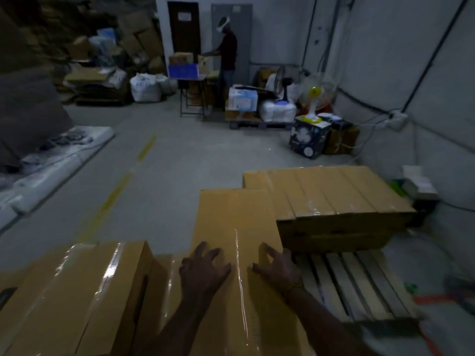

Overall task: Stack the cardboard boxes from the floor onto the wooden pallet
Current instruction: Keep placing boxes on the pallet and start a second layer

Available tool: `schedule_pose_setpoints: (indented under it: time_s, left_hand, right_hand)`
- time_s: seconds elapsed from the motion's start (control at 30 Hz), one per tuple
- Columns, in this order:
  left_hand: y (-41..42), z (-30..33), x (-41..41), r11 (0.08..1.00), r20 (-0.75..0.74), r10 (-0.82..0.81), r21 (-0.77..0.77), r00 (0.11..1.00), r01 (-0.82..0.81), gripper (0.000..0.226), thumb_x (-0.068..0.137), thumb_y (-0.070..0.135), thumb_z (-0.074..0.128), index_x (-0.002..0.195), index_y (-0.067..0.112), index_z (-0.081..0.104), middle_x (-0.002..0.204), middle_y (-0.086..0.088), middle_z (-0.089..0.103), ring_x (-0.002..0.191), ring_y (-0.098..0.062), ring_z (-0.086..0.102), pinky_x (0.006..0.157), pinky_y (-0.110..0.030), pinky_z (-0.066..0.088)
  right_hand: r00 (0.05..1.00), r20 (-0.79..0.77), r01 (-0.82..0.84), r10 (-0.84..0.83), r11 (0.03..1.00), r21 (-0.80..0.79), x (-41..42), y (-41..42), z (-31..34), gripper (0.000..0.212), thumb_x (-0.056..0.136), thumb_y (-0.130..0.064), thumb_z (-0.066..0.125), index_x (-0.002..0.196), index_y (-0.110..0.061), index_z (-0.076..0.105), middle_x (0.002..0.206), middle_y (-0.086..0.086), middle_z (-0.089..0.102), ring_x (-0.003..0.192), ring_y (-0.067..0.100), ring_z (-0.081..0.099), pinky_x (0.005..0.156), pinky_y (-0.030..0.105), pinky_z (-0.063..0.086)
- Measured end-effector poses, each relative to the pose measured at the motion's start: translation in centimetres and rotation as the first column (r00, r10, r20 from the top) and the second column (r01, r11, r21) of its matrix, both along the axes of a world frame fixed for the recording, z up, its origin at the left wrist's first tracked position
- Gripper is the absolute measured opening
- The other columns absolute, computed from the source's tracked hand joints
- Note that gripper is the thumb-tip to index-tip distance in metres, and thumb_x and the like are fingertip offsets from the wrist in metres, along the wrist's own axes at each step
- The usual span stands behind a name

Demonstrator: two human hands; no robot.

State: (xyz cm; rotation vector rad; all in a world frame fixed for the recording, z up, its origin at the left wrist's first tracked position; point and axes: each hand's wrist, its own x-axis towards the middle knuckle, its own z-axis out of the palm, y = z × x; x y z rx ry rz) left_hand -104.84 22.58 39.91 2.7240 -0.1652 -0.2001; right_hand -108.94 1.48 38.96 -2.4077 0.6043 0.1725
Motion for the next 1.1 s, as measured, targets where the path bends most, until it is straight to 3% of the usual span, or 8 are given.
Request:
schedule_pose_setpoints:
  time_s: [0.17, 0.43, 0.57, 0.83, 1.1]
  left_hand:
    - [-9.8, 0.4, -5.2, 0.996, 0.031, -0.07, -0.049, 0.997, 0.071, 0.07, 0.081, 0.078, 0.051, 0.143, 0.045, 0.046, 0.162, 0.009, 0.021, 0.137, -0.032, 0.038, 0.112, -0.048, 0.034]
    - [-32.0, 0.4, -13.1, 0.971, 0.052, -0.211, -0.1, 0.976, 0.215, 0.074, 0.081, 0.079, 0.05, 0.145, 0.043, 0.042, 0.163, 0.008, 0.017, 0.14, -0.03, 0.032, 0.11, -0.049, 0.037]
    - [-41.4, 0.5, -15.5, 0.953, 0.055, -0.272, -0.12, 0.961, 0.277, 0.074, 0.078, 0.081, 0.048, 0.143, 0.044, 0.044, 0.162, 0.009, 0.019, 0.138, -0.032, 0.035, 0.108, -0.049, 0.037]
    - [-55.2, 1.1, -17.2, 0.913, 0.038, -0.389, -0.115, 0.92, 0.391, 0.073, 0.08, 0.078, 0.051, 0.145, 0.045, 0.041, 0.163, 0.008, 0.015, 0.139, -0.039, 0.03, 0.108, -0.052, 0.034]
    - [-67.7, -2.3, -14.3, 0.913, 0.007, -0.379, -0.159, 0.925, 0.375, 0.074, 0.079, 0.079, 0.052, 0.145, 0.045, 0.042, 0.163, 0.009, 0.015, 0.139, -0.039, 0.031, 0.106, -0.051, 0.038]
  right_hand:
    - [0.996, 0.068, 0.069, -0.065, 0.996, -0.05, -6.9, -9.3, 1.3, 0.084, 0.08, -0.067, 0.068, 0.151, -0.047, 0.029, 0.144, 0.003, 0.033, 0.126, 0.025, 0.049, 0.098, 0.04, 0.05]
    - [0.975, 0.112, 0.197, -0.19, 0.979, -0.049, -17.9, -30.3, 1.5, 0.083, 0.077, -0.07, 0.068, 0.149, -0.048, 0.033, 0.144, 0.003, 0.04, 0.125, 0.023, 0.051, 0.096, 0.041, 0.052]
    - [0.962, 0.118, 0.258, -0.248, 0.963, -0.079, -21.5, -39.5, 2.4, 0.08, 0.079, -0.066, 0.069, 0.149, -0.044, 0.036, 0.149, 0.005, 0.032, 0.128, 0.025, 0.049, 0.096, 0.04, 0.052]
    - [0.933, 0.105, 0.353, -0.345, 0.933, -0.074, -24.8, -52.7, 1.8, 0.084, 0.076, -0.07, 0.069, 0.149, -0.046, 0.036, 0.144, 0.009, 0.035, 0.124, 0.031, 0.053, 0.093, 0.046, 0.054]
    - [0.94, 0.071, 0.34, -0.333, 0.933, -0.116, -22.3, -64.9, -0.3, 0.083, 0.078, -0.068, 0.068, 0.15, -0.044, 0.034, 0.142, 0.01, 0.035, 0.123, 0.032, 0.052, 0.092, 0.044, 0.053]
